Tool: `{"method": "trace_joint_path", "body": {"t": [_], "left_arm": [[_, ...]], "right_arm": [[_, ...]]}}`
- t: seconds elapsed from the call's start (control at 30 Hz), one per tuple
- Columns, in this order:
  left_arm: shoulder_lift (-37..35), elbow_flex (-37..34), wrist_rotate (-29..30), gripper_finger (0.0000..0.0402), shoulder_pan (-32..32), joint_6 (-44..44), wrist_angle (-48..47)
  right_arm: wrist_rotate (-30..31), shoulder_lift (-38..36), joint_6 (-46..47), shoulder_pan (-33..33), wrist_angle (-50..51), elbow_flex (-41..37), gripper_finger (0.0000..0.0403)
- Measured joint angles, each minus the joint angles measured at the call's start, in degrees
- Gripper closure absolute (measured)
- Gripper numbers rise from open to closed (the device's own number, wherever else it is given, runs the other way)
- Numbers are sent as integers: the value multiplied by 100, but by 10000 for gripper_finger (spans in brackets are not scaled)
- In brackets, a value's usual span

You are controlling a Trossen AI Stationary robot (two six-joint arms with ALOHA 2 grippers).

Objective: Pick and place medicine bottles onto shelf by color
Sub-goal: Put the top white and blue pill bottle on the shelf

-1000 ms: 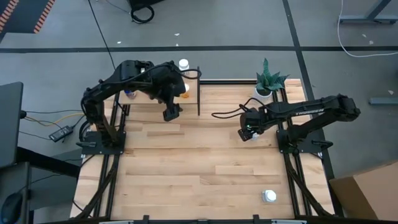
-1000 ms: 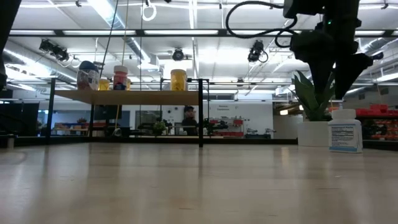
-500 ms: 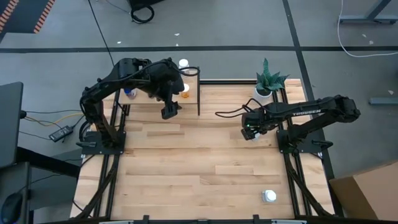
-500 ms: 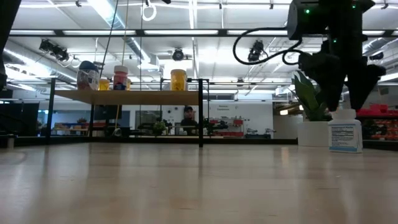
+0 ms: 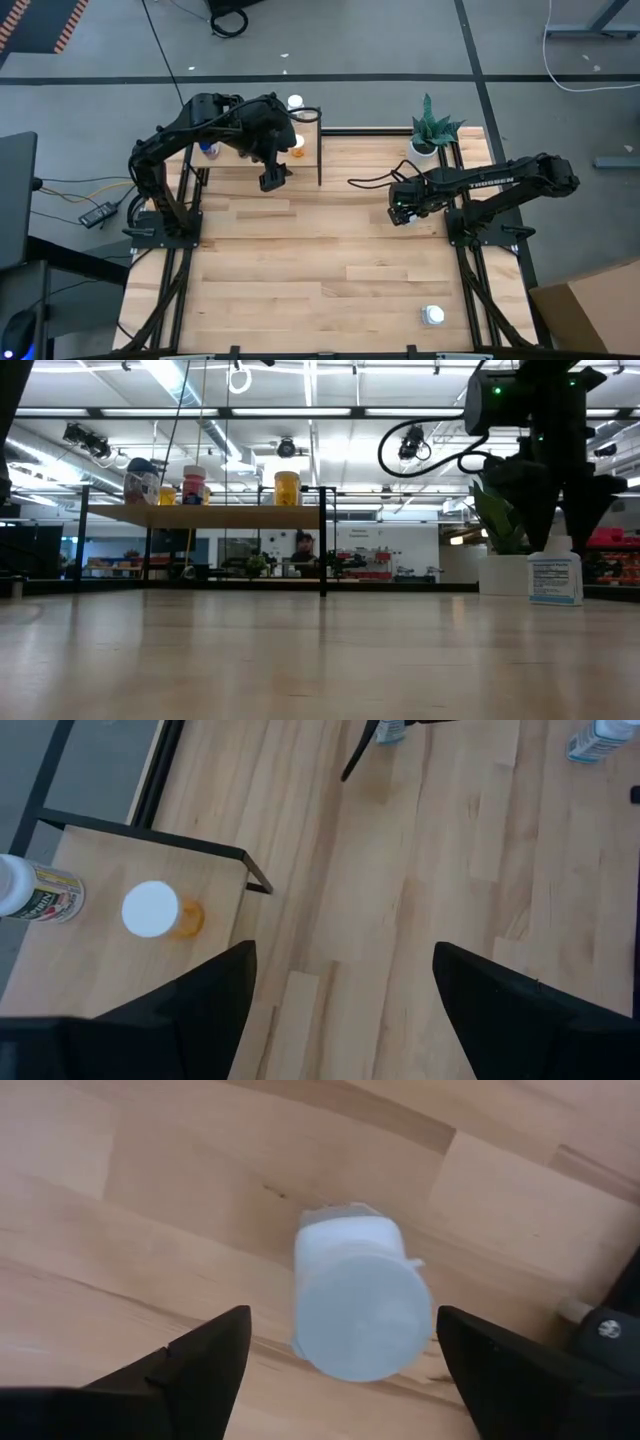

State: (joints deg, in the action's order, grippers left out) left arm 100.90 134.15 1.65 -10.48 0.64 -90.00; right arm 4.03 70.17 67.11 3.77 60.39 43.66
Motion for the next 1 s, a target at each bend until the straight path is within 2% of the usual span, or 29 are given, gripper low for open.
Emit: {"method": "trace_joint_path", "body": {"t": [0.2, 0.67, 1.0], "left_arm": [[1, 2, 0, 93, 0, 0, 0], [2, 4, 0, 93, -2, 13, -2], [2, 4, 43, 93, -102, -67, -2]], "right_arm": [[9, 0, -12, 0, -84, 0, 105], [-12, 2, 3, -2, -101, 68, 208], [-69, 187, 454, -26, -1797, 573, 209]]}}
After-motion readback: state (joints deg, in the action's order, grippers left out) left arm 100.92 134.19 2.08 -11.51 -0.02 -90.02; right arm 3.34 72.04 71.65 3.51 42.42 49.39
